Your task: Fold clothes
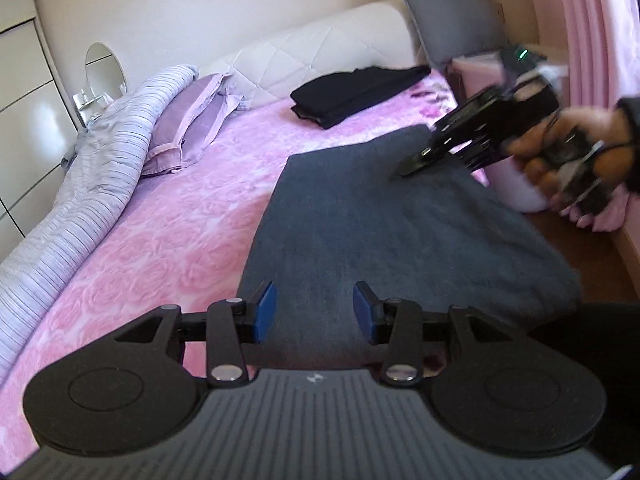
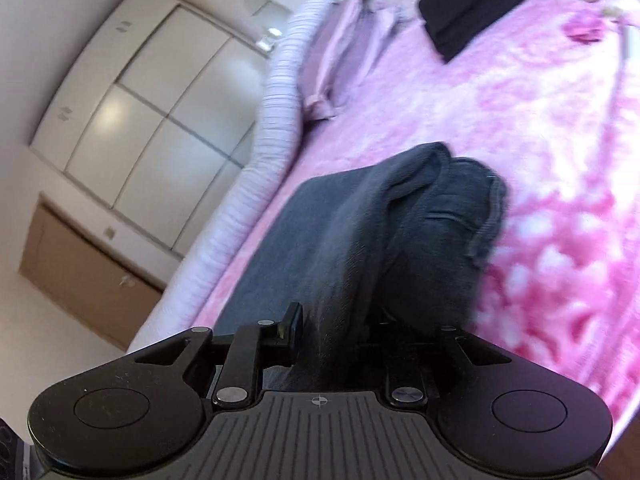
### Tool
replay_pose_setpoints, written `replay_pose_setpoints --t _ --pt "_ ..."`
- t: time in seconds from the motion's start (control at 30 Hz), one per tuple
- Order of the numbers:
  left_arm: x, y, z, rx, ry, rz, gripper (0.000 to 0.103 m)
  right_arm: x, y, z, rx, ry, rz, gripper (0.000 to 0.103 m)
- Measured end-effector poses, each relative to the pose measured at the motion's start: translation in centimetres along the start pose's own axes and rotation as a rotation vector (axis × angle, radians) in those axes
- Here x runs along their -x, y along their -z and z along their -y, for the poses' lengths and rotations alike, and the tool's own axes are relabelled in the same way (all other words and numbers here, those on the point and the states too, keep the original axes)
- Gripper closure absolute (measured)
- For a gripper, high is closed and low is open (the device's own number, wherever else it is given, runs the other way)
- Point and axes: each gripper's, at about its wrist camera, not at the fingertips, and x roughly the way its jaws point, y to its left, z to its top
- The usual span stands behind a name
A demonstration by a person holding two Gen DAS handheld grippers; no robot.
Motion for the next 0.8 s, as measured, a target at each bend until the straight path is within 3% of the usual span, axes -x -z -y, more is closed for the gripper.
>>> replay_pose_setpoints --t 0.13,0.17,0.23,0.27,0.3,0.4,0.5,0.6,0.7,0.8 --pt "-2.6 -0.2 -1.8 0.011 -0.011 -0.022 0.063 2.1 0.2 -0.8 0.057 0.055 0.020 0.072" --pt "-3.1 -0.4 -2.4 0.031 -0.005 -0.028 0.062 3.1 0.4 -1.1 0.084 0.063 0.031 0.065" --pt "-4.2 -0.6 -3.9 0.084 0.015 -0.041 0.059 4.7 1.0 -1.5 0.123 0.085 0.065 0.042" --pt "-5.0 -0.6 -4.7 0.136 0.038 -0.051 0.059 5.4 1.3 -1.6 0.137 0.098 0.088 0.024" --pt "-5.8 -0.7 -5.6 0.188 0.060 -0.061 0.059 5.8 1.4 -1.5 0.148 0.108 0.114 0.016" --pt "-8.5 -0.1 -7.3 0.310 0.093 -0.119 0.058 4.3 1.1 -0.6 0.137 0.126 0.117 0.015" --pt "-11.6 1.4 -7.7 0.361 0.128 -0.200 0.054 2.3 0.6 0.4 0.122 0.151 0.107 0.015" --pt "-12.6 2.4 -8.7 0.435 0.166 -0.202 0.047 0.2 0.1 1.2 0.096 0.201 0.078 0.014" --pt "-11.8 2.6 -9.3 0.443 0.179 -0.190 0.047 -1.2 -0.4 1.5 0.077 0.202 0.096 0.007" --pt "-11.0 2.7 -9.9 0.450 0.191 -0.178 0.047 -2.0 -1.0 1.9 0.021 0.191 0.120 0.007"
